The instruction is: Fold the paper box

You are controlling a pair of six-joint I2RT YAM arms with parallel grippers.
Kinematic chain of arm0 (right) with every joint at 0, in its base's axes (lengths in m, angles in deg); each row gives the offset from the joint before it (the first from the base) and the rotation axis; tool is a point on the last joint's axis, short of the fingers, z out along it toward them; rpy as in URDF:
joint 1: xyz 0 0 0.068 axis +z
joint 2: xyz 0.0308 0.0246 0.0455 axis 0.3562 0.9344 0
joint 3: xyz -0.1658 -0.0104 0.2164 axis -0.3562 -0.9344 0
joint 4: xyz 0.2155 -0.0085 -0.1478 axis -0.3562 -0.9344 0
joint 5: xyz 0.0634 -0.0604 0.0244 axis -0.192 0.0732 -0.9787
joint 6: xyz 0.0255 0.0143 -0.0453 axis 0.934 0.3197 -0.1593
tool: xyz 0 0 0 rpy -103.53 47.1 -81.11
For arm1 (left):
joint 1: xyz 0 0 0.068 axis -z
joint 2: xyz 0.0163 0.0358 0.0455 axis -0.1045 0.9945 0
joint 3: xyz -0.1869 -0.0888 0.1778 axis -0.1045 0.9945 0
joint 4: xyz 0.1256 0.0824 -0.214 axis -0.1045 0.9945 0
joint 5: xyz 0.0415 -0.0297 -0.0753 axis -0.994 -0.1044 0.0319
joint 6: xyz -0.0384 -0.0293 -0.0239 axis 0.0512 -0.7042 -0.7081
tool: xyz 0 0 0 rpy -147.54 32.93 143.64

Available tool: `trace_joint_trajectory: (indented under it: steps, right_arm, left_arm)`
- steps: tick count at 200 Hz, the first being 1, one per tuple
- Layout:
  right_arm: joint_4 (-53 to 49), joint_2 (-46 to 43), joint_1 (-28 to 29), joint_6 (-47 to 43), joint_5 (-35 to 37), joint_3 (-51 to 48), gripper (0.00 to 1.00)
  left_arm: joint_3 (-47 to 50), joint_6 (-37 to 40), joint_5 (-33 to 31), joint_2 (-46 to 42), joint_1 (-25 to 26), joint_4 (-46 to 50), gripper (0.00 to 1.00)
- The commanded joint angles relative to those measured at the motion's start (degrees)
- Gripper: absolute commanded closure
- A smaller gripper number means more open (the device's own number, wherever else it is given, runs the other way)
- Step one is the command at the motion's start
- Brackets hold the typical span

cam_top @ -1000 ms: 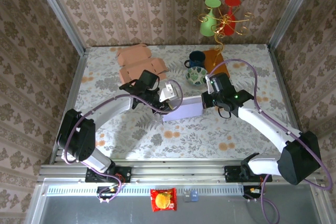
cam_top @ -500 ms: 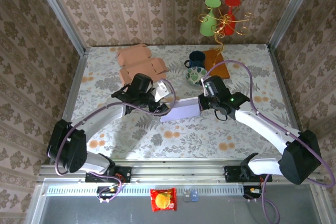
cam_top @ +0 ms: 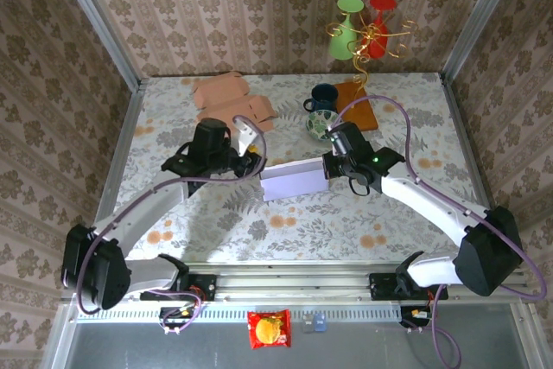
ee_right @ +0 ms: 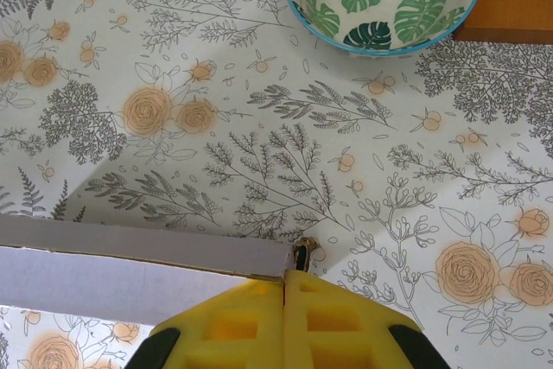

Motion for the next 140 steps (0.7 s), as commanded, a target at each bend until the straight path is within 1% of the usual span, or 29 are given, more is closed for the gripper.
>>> trace_joint_trajectory:
  steps: [1, 25, 45, 101, 140]
  right_arm:
    - [-2.66, 1.03, 0.48, 1.05, 1.39, 2.29, 1.0]
    - [-4.95, 1.9, 0.47, 1.06, 1.16, 3.39, 1.0]
    - [-5.12, 2.09, 0.47, 1.27, 0.89, 3.72, 1.0]
    - [-5.52, 2.17, 0.47, 1.55, 0.83, 3.81, 1.0]
    - [-5.35, 2.17, 0.47, 1.68, 0.79, 3.57, 1.0]
  left_arm:
    - [-3.63, -5.29, -0.06, -1.63, -0.82, 10.94, 0.6]
    - [-7.13, -4.22, 3.48, -0.4, -0.98, 19.5, 0.62]
    - [-9.17, -3.49, 3.66, 1.35, -0.92, 23.35, 0.62]
    - [-13.23, -0.41, 2.15, 7.02, 1.03, 26.73, 0.63]
    - [-13.4, 0.42, -0.09, 8.07, 2.32, 26.85, 0.65]
